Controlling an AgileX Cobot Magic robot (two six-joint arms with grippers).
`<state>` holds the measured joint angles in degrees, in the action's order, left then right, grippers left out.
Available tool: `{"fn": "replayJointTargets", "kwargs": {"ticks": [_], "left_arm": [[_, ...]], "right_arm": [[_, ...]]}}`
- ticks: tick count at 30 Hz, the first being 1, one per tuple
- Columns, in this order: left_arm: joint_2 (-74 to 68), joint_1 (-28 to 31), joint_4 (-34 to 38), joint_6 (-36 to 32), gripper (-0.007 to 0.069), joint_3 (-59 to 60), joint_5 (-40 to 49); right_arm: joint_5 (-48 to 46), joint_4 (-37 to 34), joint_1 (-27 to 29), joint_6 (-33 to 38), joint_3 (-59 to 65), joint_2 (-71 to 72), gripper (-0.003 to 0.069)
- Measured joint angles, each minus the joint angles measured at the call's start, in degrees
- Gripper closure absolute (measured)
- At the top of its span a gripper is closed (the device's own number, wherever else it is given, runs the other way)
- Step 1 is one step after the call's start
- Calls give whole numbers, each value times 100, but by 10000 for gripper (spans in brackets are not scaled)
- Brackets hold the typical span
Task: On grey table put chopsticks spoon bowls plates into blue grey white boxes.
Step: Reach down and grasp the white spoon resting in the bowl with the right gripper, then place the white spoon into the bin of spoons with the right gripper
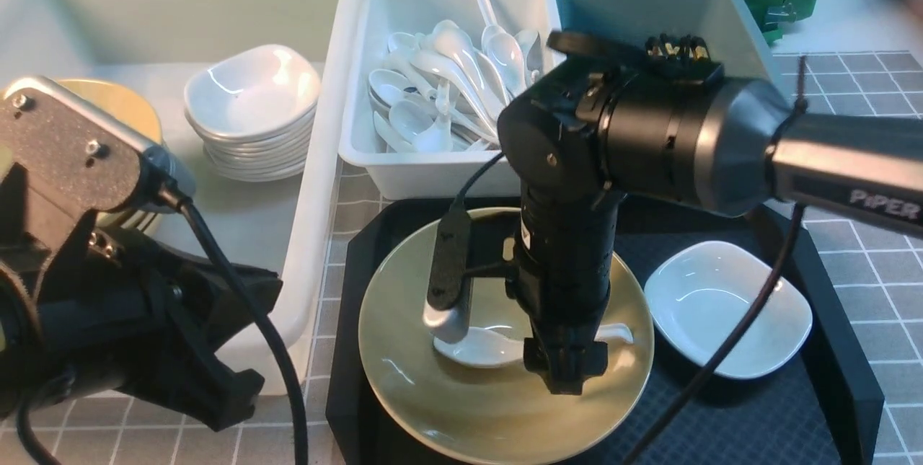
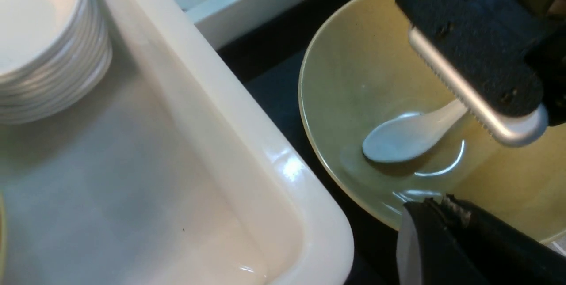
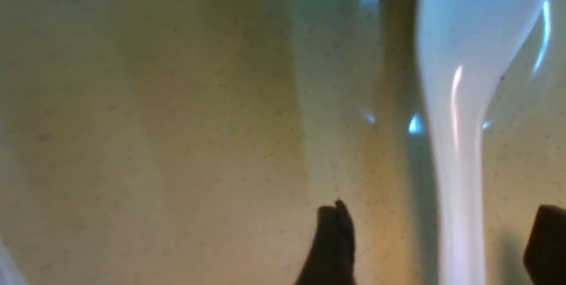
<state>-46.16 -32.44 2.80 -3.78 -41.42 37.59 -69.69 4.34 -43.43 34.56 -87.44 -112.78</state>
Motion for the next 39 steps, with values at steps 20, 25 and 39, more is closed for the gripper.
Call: {"fn": "replayJointTargets", "kwargs": {"ticks": [20, 25, 39], "left_arm": [[-1313, 495, -88, -338, 633, -1760, 1245], [-1961, 902, 264, -647, 633, -2518, 1125], [-2830, 921, 1305, -686, 621, -2664, 1142]], "right_arm": [[555, 639, 714, -1283, -2057, 125, 518], [2354, 662, 1271, -2849, -2467, 48, 518], [4299, 665, 1463, -4238, -2547, -925, 131]]}}
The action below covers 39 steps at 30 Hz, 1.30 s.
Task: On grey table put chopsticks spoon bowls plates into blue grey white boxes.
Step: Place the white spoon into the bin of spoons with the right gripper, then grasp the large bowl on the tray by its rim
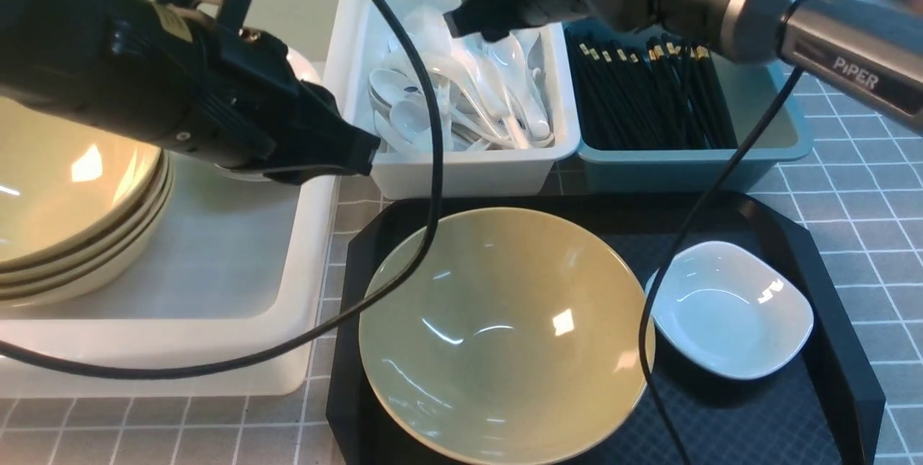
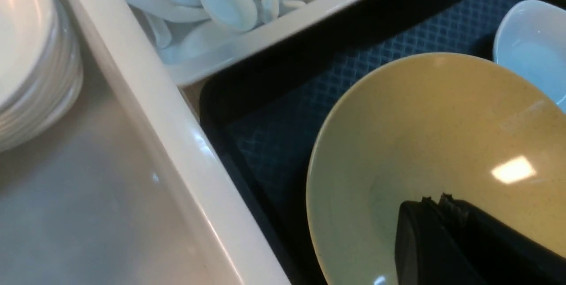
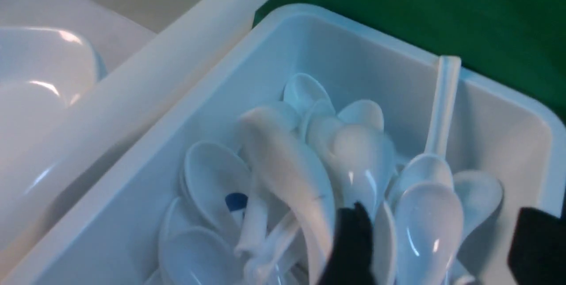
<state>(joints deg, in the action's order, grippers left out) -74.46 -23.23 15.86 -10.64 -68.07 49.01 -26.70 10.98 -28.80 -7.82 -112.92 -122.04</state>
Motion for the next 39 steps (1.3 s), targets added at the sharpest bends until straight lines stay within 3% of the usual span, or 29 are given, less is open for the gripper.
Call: {"fn": "replayJointTargets", "kwargs": {"ticks": [2, 6, 9, 10, 12, 14, 19, 25, 30, 34, 35, 39], "left_arm": [[-19, 0, 0, 0, 592, -61, 49], [-247, -9, 0, -63, 498, -375, 364], [-701, -76, 0, -250, 350, -881, 808], [-737, -84, 0, -286, 340, -916, 835], [-1234, -210, -12, -571, 224, -1325, 1121], [-1675, -370, -64, -854, 147, -1633, 1254], [-2598, -718, -431, -1228, 76, -2077, 1200], [-3376, -881, -1078, -1079, 87, -2142, 683], [-3773, -881, -1183, -937, 134, -2155, 620], [-3967, -881, -1032, -857, 328, -2155, 779], [-3988, -881, -1038, -817, 431, -2155, 795], [-3671, -880, -650, -571, 585, -2228, 1090]], "right_arm": [[-799, 0, 0, 34, -199, 120, 52], [-2148, -5, 0, 545, -528, 513, 39], [-3332, -5, 0, 1111, -631, 924, 85], [-3419, -5, 0, 1142, -640, 951, 90], [-4198, -5, 0, 1495, -586, 1265, 149], [-4378, -94, 0, 1591, -300, 1527, 191], [-4454, -717, -21, 1756, 987, 2419, 292], [-4486, -992, -144, 1896, 2792, 3699, 396], [-4495, -992, -148, 1944, 3721, 4290, 435], [-4405, -992, -148, 1949, 4011, 4456, 436], [-4340, -992, -148, 1949, 4033, 4455, 436], [-4088, -998, -148, 1949, 4077, 4455, 435]]}}
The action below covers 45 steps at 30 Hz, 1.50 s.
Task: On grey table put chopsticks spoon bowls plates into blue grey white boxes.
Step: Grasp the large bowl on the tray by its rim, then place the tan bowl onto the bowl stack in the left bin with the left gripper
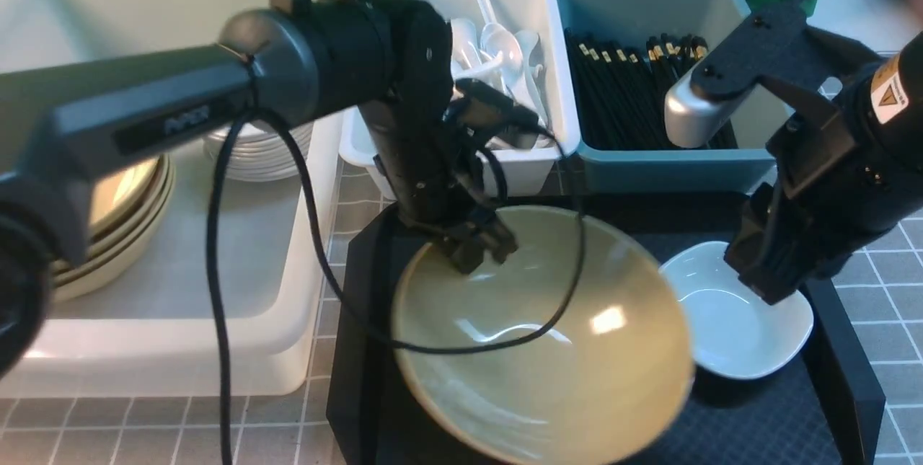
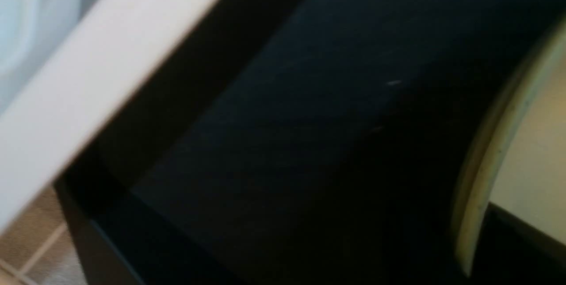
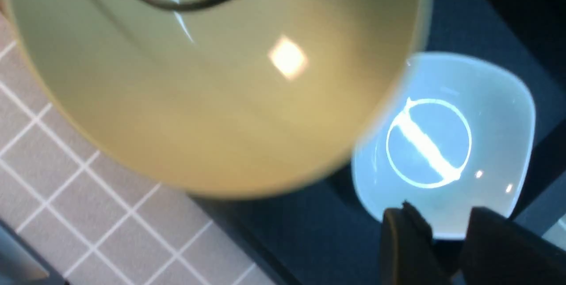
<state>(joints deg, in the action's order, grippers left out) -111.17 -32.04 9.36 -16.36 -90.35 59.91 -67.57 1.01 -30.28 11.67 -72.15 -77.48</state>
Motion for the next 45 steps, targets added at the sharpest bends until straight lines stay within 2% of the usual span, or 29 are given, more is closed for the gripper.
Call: {"fn": "replayJointTargets", "kwargs": {"ticks": [3, 6, 10, 11, 12, 15, 16, 17, 19, 20, 22, 24, 26, 30, 34, 39, 41, 42, 43, 44, 45], "left_arm": [[438, 40, 12, 83, 621, -129, 156], [864, 190, -114, 171, 617, -258, 200], [1945, 1131, 78, 360, 619, -510, 322], [2324, 1602, 234, 390, 621, -516, 338], [2378, 1677, 252, 395, 621, -516, 347], [3091, 2921, 490, 471, 623, -420, 390], [3352, 3541, 565, 482, 623, -341, 381], [3575, 4186, 619, 488, 623, -232, 348], [3796, 5021, 725, 488, 623, -1, 283], [3912, 5681, 856, 474, 623, 198, 218], [3964, 6340, 1113, 412, 621, 641, 83], [3939, 6707, 1402, 297, 621, 1028, -154], [3815, 6908, 1720, 153, 621, 1668, -607], [3514, 6927, 1996, -95, 621, 2571, -1394], [3160, 6921, 2103, -359, 603, 3009, -2025], [2910, 6921, 1984, -702, 465, 3095, -2126], [2918, 6914, 1918, -730, 346, 3108, -2128], [2925, 6914, 1918, -729, 346, 3108, -2128], [2976, 6902, 1853, -729, 252, 3108, -2133], [3020, 6903, 1799, -722, 201, 3108, -2146], [3033, 6903, 1772, -723, 191, 3108, -2146]], "right_arm": [[165, -3, 0, 22, -12, 0, 435], [192, -26, -41, 84, -112, -11, 436], [199, -290, -431, 508, -613, -13, 494], [220, -346, -644, 624, -842, -13, 536], [228, -355, -674, 624, -842, -13, 536], [312, -399, -1071, 718, -1200, -13, 603], [392, -411, -1261, 745, -1304, -13, 621], [461, -426, -1395, 760, -1375, -13, 625], [529, -444, -1526, 786, -1431, -13, 626], [577, -445, -1590, 797, -1430, -13, 626], [578, -449, -1627, 816, -1430, -13, 626], [578, -435, -1640, 830, -1430, -13, 626], [540, -423, -1647, 882, -1430, -13, 626], [372, -389, -1652, 902, -1430, -13, 626], [308, -383, -1652, 915, -1430, -13, 626], [246, -378, -1652, 985, -1430, -13, 624], [232, -379, -1652, 1031, -1430, -13, 624], [232, -379, -1652, 1031, -1430, -13, 624], [209, -379, -1652, 1057, -1430, -13, 624], [195, -379, -1652, 1061, -1430, -13, 624], [195, -379, -1652, 1061, -1430, -13, 624]]}}
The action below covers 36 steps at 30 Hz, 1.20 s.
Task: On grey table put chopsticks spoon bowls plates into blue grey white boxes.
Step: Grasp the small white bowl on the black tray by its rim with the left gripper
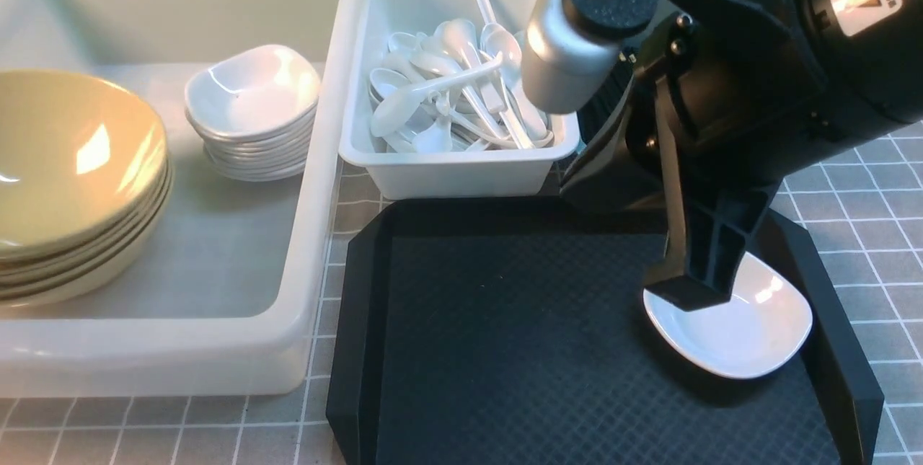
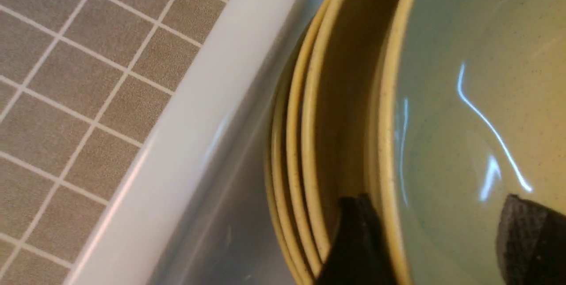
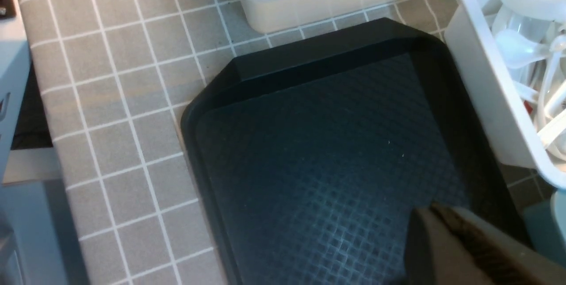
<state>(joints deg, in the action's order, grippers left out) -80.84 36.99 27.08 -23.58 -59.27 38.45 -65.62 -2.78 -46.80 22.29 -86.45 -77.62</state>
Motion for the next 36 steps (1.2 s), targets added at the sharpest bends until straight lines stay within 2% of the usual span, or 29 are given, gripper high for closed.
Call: {"fn": "replayJointTargets", "kwargs": {"ticks": [2, 5, 9, 12, 15, 19, 24, 25, 26, 27, 29, 32, 36], "left_arm": [[200, 0, -336, 109, 76, -77, 33], [470, 0, -562, 418, 25, -294, 129], [891, 0, -732, 820, 22, -686, 413], [1169, -260, -616, 1070, 50, -1036, 828], [1357, -1292, -205, 875, 97, -1233, 1244], [1277, -3177, -38, 774, 129, -1246, 1520], [560, -5600, -581, 1296, 132, -1246, 1172], [520, -5683, -610, 1326, 132, -1246, 1141], [163, -6298, -850, 1560, 132, -1259, 896], [-81, -6632, -965, 1668, 132, -1285, 774], [-687, -7252, -1253, 1897, 132, -1483, 582], [-1523, -7828, -1437, 1997, 132, -2015, 503], [-2488, -8260, -1590, 2009, 132, -2731, 461]], "right_arm": [[-35, 0, 0, 7, 0, 0, 624], [-55, 0, -2, 11, 0, 0, 624], [-65, 0, -2, 5, 0, 0, 624], [-67, 0, -2, -35, 0, 0, 624], [-317, 109, -2, -257, 0, 0, 624], [-540, 744, -2, -881, 181, 110, 624], [-567, 1955, -2, -2038, 1291, 947, 622], [-567, 1955, -2, -2072, 1343, 992, 622], [-578, 2123, -2, -2317, 1739, 1371, 622], [-591, 2161, -2, -2446, 1971, 1614, 621], [-614, 2186, -2, -2700, 2402, 2141, 620], [-627, 2192, -2, -2992, 2803, 2751, 620], [-645, 2192, -2, -3178, 3029, 3207, 620]]}}
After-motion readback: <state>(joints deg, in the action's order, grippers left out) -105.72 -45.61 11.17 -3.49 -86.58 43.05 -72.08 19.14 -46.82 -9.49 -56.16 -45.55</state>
